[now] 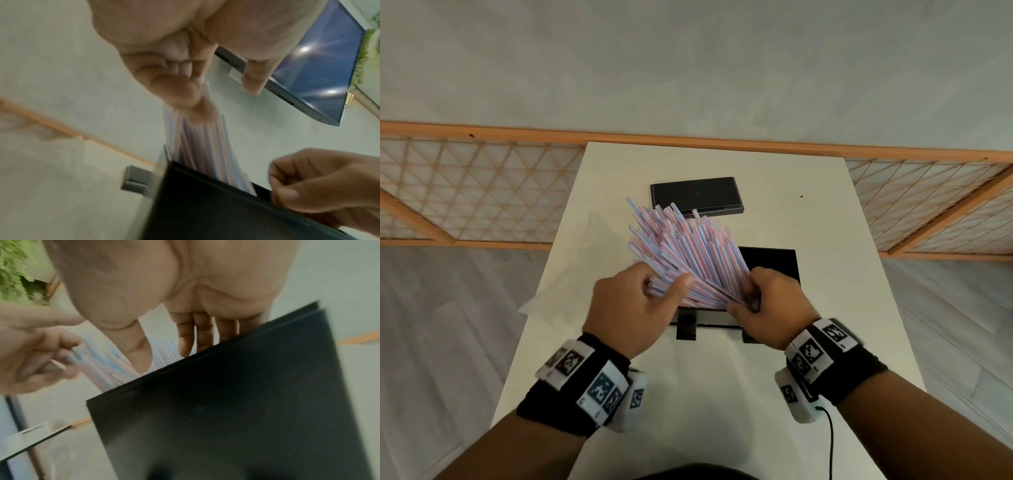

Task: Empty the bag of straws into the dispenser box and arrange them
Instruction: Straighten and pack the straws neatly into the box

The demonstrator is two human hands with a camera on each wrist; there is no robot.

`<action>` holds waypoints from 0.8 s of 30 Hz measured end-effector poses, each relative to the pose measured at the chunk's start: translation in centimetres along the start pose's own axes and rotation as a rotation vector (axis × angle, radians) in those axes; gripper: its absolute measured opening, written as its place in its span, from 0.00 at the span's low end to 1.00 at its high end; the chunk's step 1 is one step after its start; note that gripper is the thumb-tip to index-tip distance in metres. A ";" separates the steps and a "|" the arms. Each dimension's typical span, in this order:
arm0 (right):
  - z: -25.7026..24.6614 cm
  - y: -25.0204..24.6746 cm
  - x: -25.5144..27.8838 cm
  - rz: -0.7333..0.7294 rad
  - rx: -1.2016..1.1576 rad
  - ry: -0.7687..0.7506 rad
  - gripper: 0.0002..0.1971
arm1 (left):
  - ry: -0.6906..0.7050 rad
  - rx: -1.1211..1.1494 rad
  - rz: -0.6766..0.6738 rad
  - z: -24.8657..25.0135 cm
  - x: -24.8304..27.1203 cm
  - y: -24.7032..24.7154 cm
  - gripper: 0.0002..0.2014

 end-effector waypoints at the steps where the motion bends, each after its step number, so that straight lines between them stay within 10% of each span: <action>1: 0.7 -0.3 0.0 -0.009 0.031 0.062 0.22 | 0.020 0.024 0.081 -0.1 0.1 -0.9 0.34; 4: 1.6 -0.2 -0.9 -0.157 0.101 0.208 0.37 | -0.149 0.132 0.145 -1.2 -0.4 -1.8 0.33; 8: -0.1 1.4 -2.5 -0.262 -0.017 0.169 0.31 | -0.611 0.374 -0.198 -1.6 -0.3 1.1 0.34; 17: -0.3 2.2 -4.1 -0.282 -0.097 0.335 0.25 | -0.572 0.346 -0.335 0.2 -0.8 3.8 0.30; 24: -3.1 1.6 -5.0 -0.126 -0.195 0.061 0.25 | -0.556 0.363 -0.329 0.3 -0.8 3.7 0.29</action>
Point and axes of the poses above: each hand's wrist, its own x-axis away from the middle knuckle, its own y-axis out of the palm, z = x × y, the point moved 4 cm from there along -x, towards the middle knuckle, and after that the axes turned 10 degrees about -y, right-handed, at the moved point
